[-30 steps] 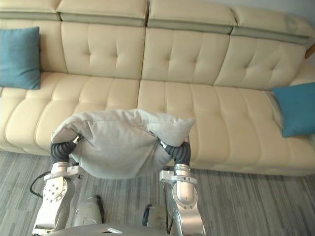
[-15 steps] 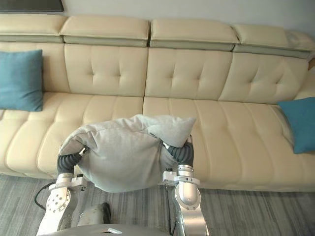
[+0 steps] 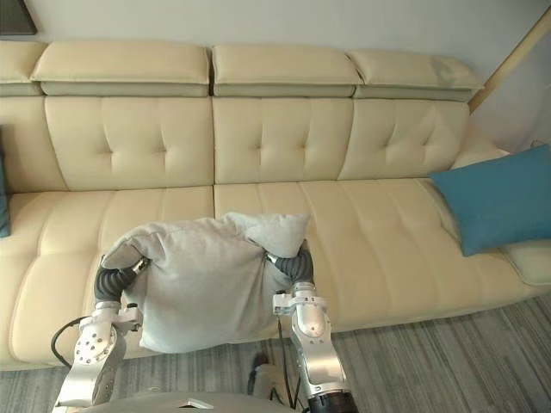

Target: Pick up cushions and gather them together orderly.

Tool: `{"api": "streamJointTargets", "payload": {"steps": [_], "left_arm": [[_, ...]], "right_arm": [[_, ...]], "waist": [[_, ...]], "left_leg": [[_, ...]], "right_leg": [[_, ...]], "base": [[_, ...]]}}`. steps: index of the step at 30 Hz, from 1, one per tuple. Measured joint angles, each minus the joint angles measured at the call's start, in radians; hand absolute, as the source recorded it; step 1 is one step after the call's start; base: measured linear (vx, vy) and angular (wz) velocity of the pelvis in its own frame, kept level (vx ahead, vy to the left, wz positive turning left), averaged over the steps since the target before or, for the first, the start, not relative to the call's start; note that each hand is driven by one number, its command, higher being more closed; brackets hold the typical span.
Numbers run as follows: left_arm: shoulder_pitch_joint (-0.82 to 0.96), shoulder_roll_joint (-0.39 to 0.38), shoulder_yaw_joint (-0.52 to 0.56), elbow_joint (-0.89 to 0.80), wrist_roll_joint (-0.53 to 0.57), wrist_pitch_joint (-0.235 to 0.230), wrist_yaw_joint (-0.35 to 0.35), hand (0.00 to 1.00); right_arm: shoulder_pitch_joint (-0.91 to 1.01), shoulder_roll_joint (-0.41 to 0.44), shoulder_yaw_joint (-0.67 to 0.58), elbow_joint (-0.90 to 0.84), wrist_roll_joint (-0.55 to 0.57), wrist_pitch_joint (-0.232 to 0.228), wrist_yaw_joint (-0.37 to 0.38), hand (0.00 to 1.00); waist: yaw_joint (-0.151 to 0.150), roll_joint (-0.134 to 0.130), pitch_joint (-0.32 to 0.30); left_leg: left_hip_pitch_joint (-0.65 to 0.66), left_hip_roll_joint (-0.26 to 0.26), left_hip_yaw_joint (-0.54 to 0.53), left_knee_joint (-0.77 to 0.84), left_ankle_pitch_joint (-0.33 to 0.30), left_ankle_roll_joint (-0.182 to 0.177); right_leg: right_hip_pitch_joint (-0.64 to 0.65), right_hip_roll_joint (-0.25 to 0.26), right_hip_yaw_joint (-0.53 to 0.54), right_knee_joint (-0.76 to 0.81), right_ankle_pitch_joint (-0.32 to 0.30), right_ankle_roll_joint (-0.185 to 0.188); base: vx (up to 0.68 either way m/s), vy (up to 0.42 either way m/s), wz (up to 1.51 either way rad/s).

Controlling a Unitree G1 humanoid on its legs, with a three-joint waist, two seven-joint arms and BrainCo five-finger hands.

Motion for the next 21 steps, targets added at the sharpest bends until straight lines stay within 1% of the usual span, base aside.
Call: {"api": "streamJointTargets", "payload": {"steps": [1, 2, 3, 5, 6, 8, 12, 17, 19, 21], "left_arm": [[-0.002, -0.014, -0.01, 0.0, 0.001, 0.0, -0.01, 1.0], [-0.006, -0.02, -0.013, 0.0, 0.003, 0.0, -0.016, 1.0], [-0.01, -0.031, -0.017, 0.0, 0.008, 0.0, -0.024, 1.0], [-0.009, -0.036, -0.022, 0.001, 0.008, 0.001, -0.039, 1.0], [-0.008, -0.038, -0.03, 0.001, 0.008, 0.001, -0.044, 1.0], [-0.007, -0.036, -0.028, 0.001, 0.007, 0.001, -0.049, 1.0], [-0.006, -0.036, -0.026, 0.0, 0.007, 0.0, -0.049, 1.0], [-0.005, -0.036, -0.027, 0.0, 0.007, 0.001, -0.059, 1.0], [-0.01, -0.036, -0.03, 0.0, 0.007, 0.001, -0.058, 1.0], [-0.021, -0.035, -0.031, 0.0, 0.01, 0.001, -0.038, 1.0]], "right_arm": [[0.001, -0.013, -0.014, 0.001, 0.0, 0.0, 0.0, 1.0], [0.003, -0.014, -0.024, 0.0, 0.0, 0.0, 0.0, 1.0], [0.008, -0.014, -0.036, 0.001, 0.0, 0.0, 0.0, 1.0], [0.021, -0.013, -0.048, -0.01, 0.001, 0.0, 0.0, 1.0], [0.044, -0.011, -0.057, -0.033, 0.001, 0.0, 0.003, 1.0], [0.055, -0.001, -0.061, -0.039, 0.001, 0.0, 0.006, 1.0], [0.075, 0.018, -0.068, -0.039, 0.001, 0.0, 0.016, 1.0], [0.081, 0.018, -0.069, -0.039, 0.004, 0.0, 0.023, 1.0], [0.08, 0.016, -0.069, -0.039, 0.009, 0.0, 0.022, 1.0], [0.07, 0.017, -0.066, -0.038, 0.008, 0.001, 0.021, 1.0]], "waist": [[0.001, 0.014, -0.002], [0.0, 0.019, 0.0], [-0.005, 0.02, 0.002], [-0.008, 0.02, 0.002], [-0.002, 0.021, 0.002], [0.006, 0.02, 0.002], [0.019, 0.026, 0.002], [0.018, 0.023, 0.0], [0.012, 0.024, 0.0], [0.013, 0.023, 0.0]], "left_leg": [[0.0, 0.007, -0.003, -0.023, 0.005, 0.001], [0.002, 0.008, -0.009, -0.036, 0.011, -0.001], [0.011, 0.01, -0.021, -0.063, 0.025, -0.014], [0.031, 0.009, -0.027, -0.094, 0.039, -0.02], [0.038, 0.006, -0.035, -0.103, 0.043, -0.025], [0.053, -0.009, -0.043, -0.125, 0.052, -0.029], [0.085, -0.026, -0.05, -0.159, 0.07, -0.028], [0.096, -0.05, -0.058, -0.185, 0.087, -0.014], [0.085, -0.057, -0.076, -0.185, 0.092, -0.011], [0.077, -0.061, -0.082, -0.185, 0.095, -0.011]], "right_leg": [[0.005, 0.014, -0.002, -0.037, 0.019, -0.006], [0.015, 0.02, -0.005, -0.057, 0.028, -0.008], [0.038, 0.03, -0.011, -0.104, 0.05, -0.013], [0.084, 0.034, -0.027, -0.178, 0.08, -0.013], [0.113, 0.039, -0.029, -0.224, 0.1, -0.011], [0.151, 0.029, -0.03, -0.284, 0.126, -0.005], [0.175, 0.018, -0.034, -0.296, 0.133, -0.004], [0.179, -0.004, -0.038, -0.297, 0.138, 0.002], [0.179, -0.013, -0.053, -0.297, 0.139, 0.003], [0.177, -0.018, -0.057, -0.297, 0.139, 0.004]], "base": [[0.07, -0.087, -0.15], [0.06, -0.093, -0.06], [0.05, -0.067, 0.07], [0.04, -0.035, 0.15], [0.03, -0.008, 0.18], [0.02, 0.022, 0.14], [0.01, 0.031, 0.08], [-0.04, 0.021, 0.06], [-0.09, -0.003, 0.21], [-0.11, -0.013, 0.14]]}}
